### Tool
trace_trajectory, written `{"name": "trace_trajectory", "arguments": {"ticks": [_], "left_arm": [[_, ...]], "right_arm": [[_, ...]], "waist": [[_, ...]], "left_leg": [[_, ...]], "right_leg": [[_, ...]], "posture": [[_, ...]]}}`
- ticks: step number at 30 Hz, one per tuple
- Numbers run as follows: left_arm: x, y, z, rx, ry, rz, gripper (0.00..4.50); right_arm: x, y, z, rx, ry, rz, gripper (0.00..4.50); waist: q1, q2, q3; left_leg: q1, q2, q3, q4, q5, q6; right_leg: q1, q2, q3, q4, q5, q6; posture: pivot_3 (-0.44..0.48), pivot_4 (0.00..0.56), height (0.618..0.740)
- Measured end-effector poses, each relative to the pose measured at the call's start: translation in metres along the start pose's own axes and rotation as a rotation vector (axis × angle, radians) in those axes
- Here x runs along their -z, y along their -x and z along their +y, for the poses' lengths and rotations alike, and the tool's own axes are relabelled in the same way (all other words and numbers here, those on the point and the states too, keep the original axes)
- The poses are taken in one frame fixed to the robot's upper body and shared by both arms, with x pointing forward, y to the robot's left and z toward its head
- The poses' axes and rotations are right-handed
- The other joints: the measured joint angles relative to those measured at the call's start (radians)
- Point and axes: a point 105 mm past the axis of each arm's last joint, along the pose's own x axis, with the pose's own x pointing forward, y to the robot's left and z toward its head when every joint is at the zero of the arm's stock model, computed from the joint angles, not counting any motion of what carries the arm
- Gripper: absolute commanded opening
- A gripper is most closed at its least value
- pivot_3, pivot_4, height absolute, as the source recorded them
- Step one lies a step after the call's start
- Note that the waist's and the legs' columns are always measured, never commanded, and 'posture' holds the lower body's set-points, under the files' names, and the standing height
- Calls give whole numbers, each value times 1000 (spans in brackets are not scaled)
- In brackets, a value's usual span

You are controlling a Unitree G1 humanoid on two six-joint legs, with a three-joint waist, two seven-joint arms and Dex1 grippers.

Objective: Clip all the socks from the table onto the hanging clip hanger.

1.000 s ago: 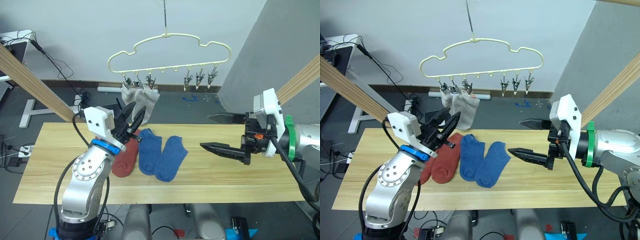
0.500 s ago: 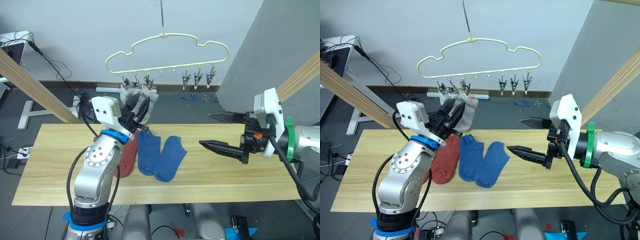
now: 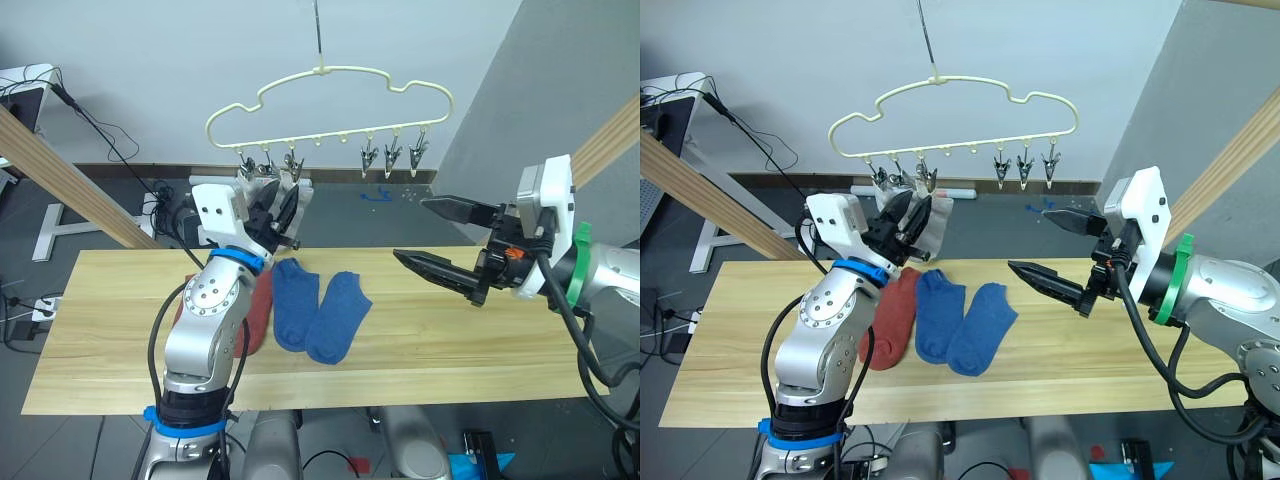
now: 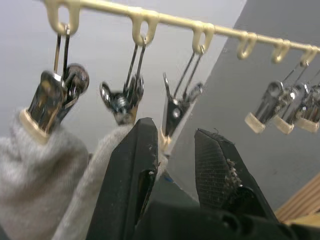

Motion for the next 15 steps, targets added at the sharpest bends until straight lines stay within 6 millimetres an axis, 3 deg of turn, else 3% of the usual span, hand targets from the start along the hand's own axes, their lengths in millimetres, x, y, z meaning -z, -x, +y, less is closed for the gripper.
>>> {"name": "trace_trajectory", "arguments": {"ticks": [15], "left_arm": [[-6,-13,0,3,-4,-14,1531]], "right_arm": [[2,-4,1,0,-2,0,4480]], "waist": [[-5,0,0]], "left_leg": [[0,0,0,0,0,0]], "right_leg": [[0,0,0,0,0,0]], "posture": [[-326,361,740]]}}
